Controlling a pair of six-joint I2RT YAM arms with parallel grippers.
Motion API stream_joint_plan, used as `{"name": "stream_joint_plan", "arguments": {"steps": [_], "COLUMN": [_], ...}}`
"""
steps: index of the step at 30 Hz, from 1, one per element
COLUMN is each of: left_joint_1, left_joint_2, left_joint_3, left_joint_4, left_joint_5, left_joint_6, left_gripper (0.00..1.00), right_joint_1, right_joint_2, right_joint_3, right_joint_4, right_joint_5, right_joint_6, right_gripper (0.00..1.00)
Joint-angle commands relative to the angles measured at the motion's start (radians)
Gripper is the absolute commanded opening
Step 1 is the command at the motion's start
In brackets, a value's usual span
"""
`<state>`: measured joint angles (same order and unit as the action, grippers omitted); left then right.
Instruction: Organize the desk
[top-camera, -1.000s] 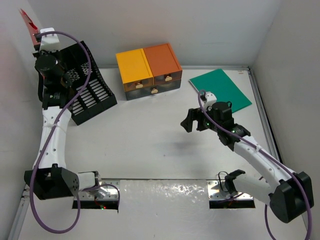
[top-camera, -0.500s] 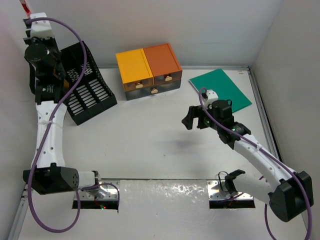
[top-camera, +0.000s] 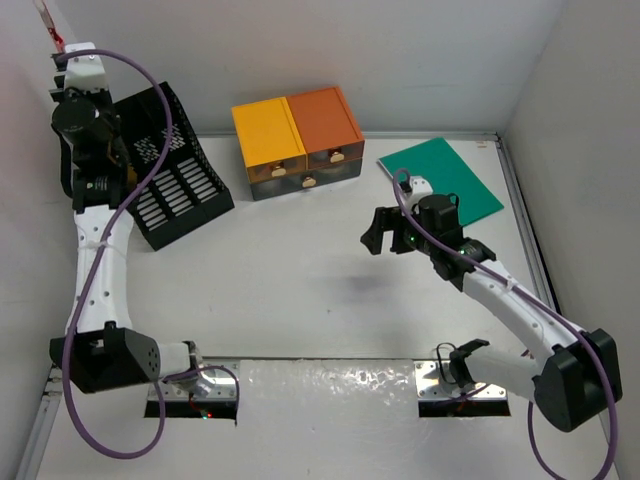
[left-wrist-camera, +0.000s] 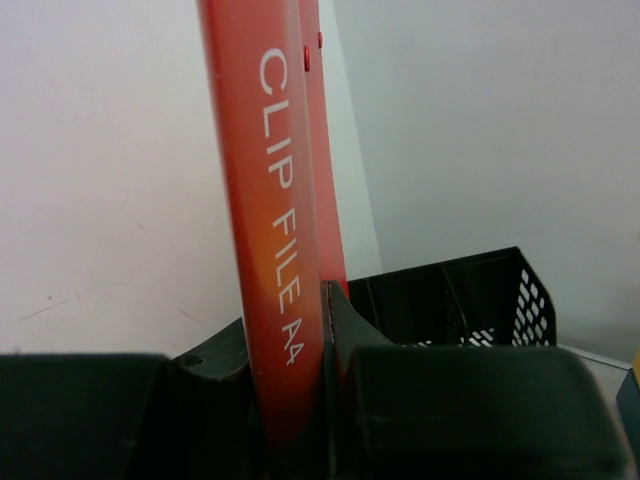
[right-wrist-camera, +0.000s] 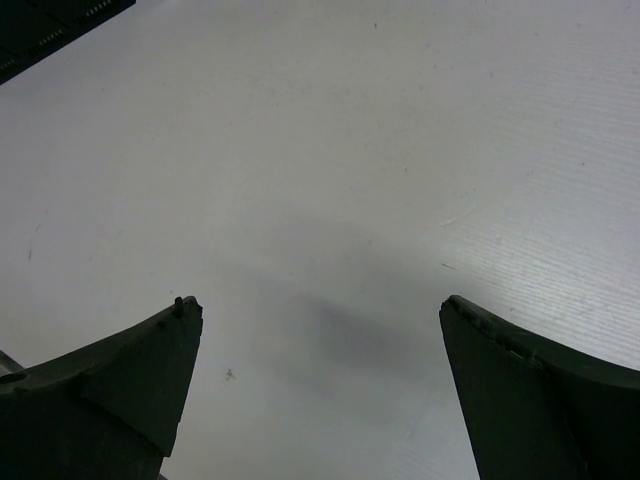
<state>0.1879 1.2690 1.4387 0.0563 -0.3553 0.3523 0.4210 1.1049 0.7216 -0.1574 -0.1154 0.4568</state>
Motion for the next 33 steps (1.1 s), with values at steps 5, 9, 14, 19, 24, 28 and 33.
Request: {"name": "stream_joint_plan", "arguments": {"steps": [5, 9, 14, 19, 24, 28, 33], "left_joint_1": [0.107, 0.114, 0.114, 0.113, 0.113, 0.11, 0.105], "left_joint_2": [0.012, 0.026, 0.015, -0.01, 0.0, 0.021, 0.065], "left_joint_3": [-0.066, -0.118, -0.278, -0.442, -0.512, -0.584, -0.612], "left_joint_4": [0.143, 0.195, 0.354, 0.58, 0.691, 0.767, 0.849], "left_joint_5": [0.153, 0.182, 0.284, 0.329, 0.343, 0.381, 0.368], "left_joint_6": [-0.047, -0.052, -0.075, -0.084, -0.062, -0.047, -0.035], "left_gripper": [0.0, 0.0, 0.0, 0.0, 0.0, 0.0, 0.0], "right_joint_1": [-0.004, -0.004, -0.004, -0.004, -0.004, -0.004, -0.004], "right_joint_2": [0.035, 0.044, 0.053, 0.07, 0.072, 0.069, 0.065], "right_joint_3": [0.042, 0.048, 0.048, 0.056, 0.055, 0.059, 0.07], "right_joint_4": [0.059, 0.062, 0.078, 0.084, 0.09, 0.088, 0.085], "right_joint_5": [-0.013, -0.017, -0.021, -0.032, -0.049, -0.055, -0.056], "right_joint_6": [0.017, 0.017, 0.02, 0.032, 0.052, 0.063, 0.068], "right_gripper": [0.99, 0.99, 0.99, 0.99, 0.99, 0.99, 0.99]}}
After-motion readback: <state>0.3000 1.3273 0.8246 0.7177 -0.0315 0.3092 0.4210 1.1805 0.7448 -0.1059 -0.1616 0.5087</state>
